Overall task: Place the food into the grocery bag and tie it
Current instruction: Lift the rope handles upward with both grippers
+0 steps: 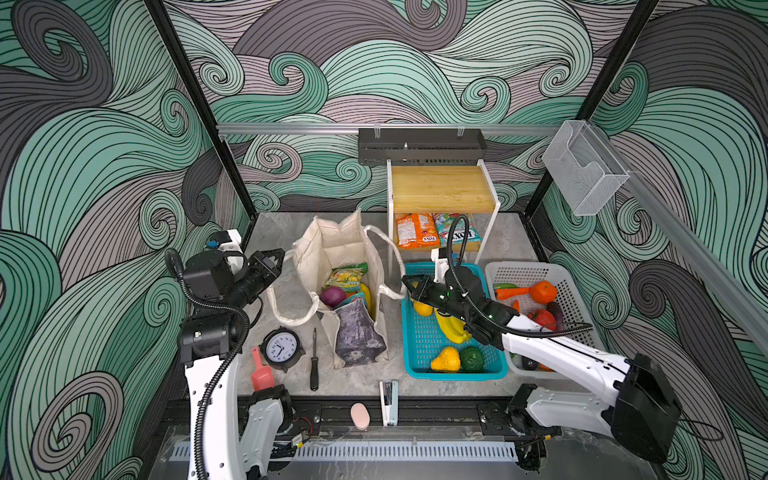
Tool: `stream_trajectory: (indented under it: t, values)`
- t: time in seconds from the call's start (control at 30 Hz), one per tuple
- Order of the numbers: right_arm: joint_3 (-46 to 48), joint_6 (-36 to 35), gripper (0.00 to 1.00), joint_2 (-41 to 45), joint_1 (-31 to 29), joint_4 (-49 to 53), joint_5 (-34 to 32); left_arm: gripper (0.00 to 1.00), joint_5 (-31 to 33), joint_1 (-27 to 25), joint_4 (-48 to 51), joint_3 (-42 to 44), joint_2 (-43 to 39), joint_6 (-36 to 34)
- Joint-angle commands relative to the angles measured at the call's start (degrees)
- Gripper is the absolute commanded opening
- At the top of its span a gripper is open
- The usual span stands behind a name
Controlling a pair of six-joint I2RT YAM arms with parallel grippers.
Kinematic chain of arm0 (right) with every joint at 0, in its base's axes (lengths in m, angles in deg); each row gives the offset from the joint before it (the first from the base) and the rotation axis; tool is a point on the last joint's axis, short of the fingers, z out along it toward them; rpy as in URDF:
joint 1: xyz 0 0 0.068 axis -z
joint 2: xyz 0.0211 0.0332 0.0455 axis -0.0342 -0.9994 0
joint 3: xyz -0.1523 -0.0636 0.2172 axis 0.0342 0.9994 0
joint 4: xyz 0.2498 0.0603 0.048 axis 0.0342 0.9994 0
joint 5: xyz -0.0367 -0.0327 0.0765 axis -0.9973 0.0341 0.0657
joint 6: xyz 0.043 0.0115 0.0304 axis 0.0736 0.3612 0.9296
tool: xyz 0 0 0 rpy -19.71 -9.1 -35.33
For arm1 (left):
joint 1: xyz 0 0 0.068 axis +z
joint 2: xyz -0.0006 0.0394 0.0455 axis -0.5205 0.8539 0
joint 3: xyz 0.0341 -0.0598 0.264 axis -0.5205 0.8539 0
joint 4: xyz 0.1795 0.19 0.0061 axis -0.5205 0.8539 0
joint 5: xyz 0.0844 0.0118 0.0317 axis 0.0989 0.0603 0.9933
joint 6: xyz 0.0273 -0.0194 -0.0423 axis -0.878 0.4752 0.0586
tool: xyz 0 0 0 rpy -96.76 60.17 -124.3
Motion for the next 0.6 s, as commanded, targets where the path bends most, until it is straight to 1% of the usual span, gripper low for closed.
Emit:
stream_trajectory:
  t: [0.0, 0.1, 0.17, 0.27, 0.33, 0.47, 0.57]
  values:
    - [-2.9, -7.5, 0.0, 2.3, 0.0, 9.1, -2.7, 0.0, 1.8, 0.3, 1.9, -1.9, -0.6, -1.5]
    - [-6.2, -12.5, 0.0, 3.4, -0.3, 13.4, -2.9, 0.0, 2.2, 0.4, 2.8, -2.6, -0.8, -1.5]
    - [-8.4, -15.5, 0.0, 3.1, -0.3, 14.9, -0.5, 0.0, 2.2, 0.4, 3.3, -3.2, -1.1, -1.3]
    - [-11.0, -18.4, 0.0, 2.8, -1.1, 15.6, 1.5, 0.0, 1.3, 0.4, 2.9, -3.4, -1.3, -0.4]
    - [-14.1, -20.6, 0.0, 2.1, -1.5, 18.2, 2.7, 0.0, 0.1, 0.4, 2.4, -3.4, -1.3, 0.2]
    - [-18.8, -24.4, 0.0, 1.5, -3.1, 21.9, 1.8, 0.0, -3.9, 0.4, -0.2, -2.5, -1.3, 2.4]
    - [-22.4, -27.1, 0.0, 1.2, -3.3, 25.4, 1.6, 0.04, -7.0, 0.4, -4.1, -1.1, -0.9, 5.6]
